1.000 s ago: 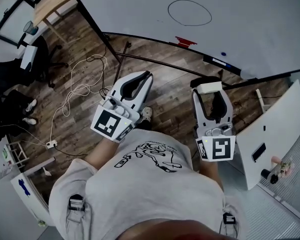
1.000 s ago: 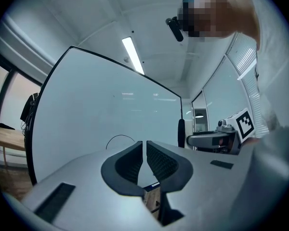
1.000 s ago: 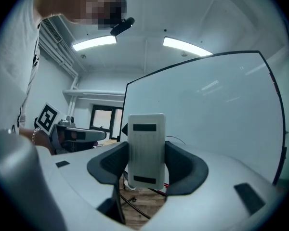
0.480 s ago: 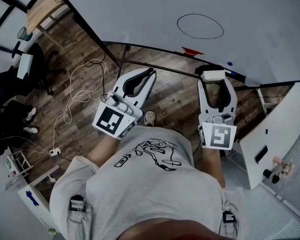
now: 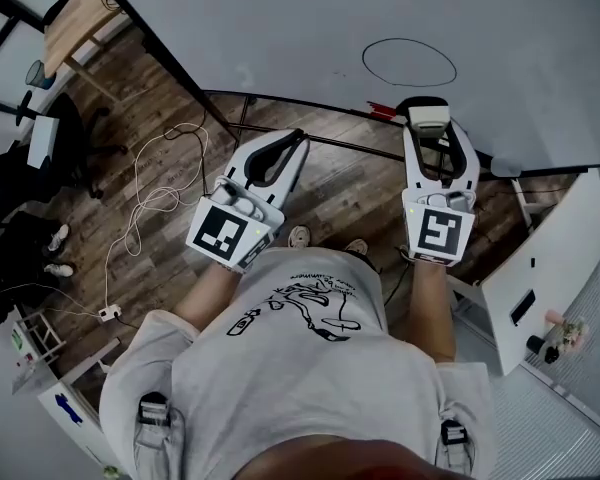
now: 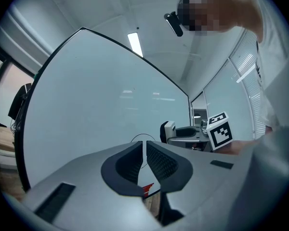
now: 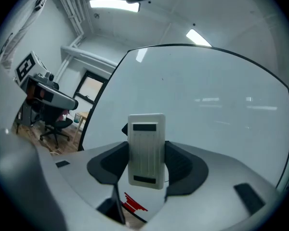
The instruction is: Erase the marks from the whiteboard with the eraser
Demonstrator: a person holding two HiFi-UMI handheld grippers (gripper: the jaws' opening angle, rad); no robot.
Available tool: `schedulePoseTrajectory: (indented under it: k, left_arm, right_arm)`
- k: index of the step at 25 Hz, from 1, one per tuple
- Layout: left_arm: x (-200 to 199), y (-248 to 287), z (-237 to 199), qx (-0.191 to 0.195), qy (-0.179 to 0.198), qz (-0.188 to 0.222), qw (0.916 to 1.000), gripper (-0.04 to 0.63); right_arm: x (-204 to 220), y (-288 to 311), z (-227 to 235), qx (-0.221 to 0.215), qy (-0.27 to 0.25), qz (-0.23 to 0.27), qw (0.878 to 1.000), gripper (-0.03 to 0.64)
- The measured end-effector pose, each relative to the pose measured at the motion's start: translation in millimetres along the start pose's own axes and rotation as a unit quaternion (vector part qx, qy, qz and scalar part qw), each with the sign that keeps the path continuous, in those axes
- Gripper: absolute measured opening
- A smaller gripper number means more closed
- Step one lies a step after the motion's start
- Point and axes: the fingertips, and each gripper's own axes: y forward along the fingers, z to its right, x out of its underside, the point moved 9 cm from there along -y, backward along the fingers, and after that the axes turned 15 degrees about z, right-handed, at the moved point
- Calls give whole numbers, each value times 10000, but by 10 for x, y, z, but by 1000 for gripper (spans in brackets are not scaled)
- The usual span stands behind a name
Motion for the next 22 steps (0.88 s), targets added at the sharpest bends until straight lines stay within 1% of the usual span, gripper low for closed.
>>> schedulePoseTrajectory:
  k: [4,8,17,22]
  left_arm:
    - [4,15,-42,-44,-25,-3,10000,38]
    - [33,30,-53,-54,-42,-9,10000,38]
    - [113,96,-67,-43,-86,-97,9999,38]
    - [144,91,-105,-49,-126,-159,9998,38]
  right_arm:
    - [22,260,105,102,-558,-126,9983,241]
    - [113,547,220,167,-930,-277,9951,240]
    - [322,977,450,424,-1363,-516,9884,239]
    - [360,1052,417,541,-1623,-500,9840,239]
